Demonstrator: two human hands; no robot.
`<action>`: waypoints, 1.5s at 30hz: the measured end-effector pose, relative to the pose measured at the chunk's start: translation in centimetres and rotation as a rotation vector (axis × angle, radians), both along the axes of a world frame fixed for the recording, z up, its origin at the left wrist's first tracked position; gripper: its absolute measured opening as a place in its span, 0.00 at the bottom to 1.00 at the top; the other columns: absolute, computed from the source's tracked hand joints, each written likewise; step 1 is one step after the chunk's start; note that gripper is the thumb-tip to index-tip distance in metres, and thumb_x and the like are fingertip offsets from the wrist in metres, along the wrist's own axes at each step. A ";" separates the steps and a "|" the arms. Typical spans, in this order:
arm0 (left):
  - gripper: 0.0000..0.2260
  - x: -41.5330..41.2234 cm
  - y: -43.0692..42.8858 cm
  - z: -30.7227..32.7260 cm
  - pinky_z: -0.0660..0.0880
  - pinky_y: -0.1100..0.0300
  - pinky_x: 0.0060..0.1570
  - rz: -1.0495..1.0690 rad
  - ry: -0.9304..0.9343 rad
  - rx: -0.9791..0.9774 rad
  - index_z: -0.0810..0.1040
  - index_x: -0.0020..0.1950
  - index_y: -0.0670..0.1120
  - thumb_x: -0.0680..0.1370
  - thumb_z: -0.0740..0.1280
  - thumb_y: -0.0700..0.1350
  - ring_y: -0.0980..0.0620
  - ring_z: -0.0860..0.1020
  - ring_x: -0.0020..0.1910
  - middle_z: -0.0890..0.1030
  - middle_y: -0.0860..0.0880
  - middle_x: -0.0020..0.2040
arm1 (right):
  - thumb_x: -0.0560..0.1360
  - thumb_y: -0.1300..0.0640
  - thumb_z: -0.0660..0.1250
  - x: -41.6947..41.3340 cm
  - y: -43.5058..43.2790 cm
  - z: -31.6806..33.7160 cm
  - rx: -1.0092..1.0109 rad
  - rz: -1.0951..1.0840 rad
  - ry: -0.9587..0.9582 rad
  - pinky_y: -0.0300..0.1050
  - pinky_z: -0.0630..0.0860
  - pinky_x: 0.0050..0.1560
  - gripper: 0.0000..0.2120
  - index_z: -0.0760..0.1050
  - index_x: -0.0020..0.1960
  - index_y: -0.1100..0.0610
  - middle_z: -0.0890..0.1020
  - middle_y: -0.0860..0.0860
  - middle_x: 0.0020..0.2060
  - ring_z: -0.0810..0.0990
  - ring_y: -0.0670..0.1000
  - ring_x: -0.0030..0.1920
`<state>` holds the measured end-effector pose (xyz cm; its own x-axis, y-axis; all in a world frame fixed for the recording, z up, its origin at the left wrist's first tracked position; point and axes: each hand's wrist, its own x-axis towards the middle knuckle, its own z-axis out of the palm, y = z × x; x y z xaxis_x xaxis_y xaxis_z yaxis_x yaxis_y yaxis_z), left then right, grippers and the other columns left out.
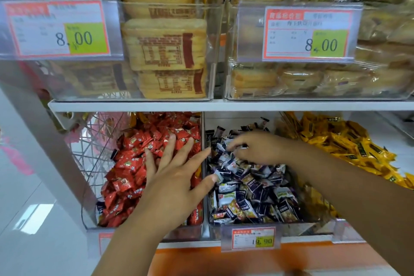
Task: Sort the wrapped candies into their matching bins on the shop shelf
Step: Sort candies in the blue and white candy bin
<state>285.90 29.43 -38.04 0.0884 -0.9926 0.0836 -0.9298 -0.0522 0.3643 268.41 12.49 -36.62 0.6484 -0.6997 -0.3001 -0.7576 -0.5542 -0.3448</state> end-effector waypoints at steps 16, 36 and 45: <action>0.30 -0.2 0.4 -0.5 0.22 0.47 0.67 0.023 0.001 -0.069 0.51 0.71 0.72 0.69 0.39 0.73 0.62 0.26 0.70 0.44 0.64 0.76 | 0.71 0.44 0.70 6.5 -3.7 -4.7 -0.077 -0.005 0.453 0.55 0.68 0.67 0.46 0.44 0.78 0.44 0.53 0.56 0.76 0.58 0.63 0.73; 0.35 0.1 0.1 -0.6 0.26 0.44 0.69 0.013 -0.003 -0.058 0.52 0.71 0.72 0.66 0.36 0.77 0.64 0.25 0.70 0.44 0.66 0.75 | 0.76 0.52 0.68 -0.1 -1.9 4.8 0.074 -0.249 0.049 0.46 0.67 0.56 0.26 0.67 0.70 0.58 0.71 0.57 0.67 0.72 0.57 0.64; 0.34 0.1 0.1 -0.6 0.26 0.44 0.70 0.015 0.024 -0.060 0.53 0.70 0.73 0.65 0.37 0.77 0.64 0.26 0.70 0.44 0.66 0.75 | 0.82 0.47 0.55 0.2 -3.0 4.4 0.105 -0.220 0.101 0.52 0.75 0.61 0.19 0.66 0.70 0.54 0.71 0.53 0.65 0.74 0.56 0.62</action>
<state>285.98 29.56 -38.65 0.1064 -0.9844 0.1405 -0.9202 -0.0439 0.3891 268.63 9.44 -32.25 0.4473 -0.7819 -0.4343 -0.8894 -0.3377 -0.3080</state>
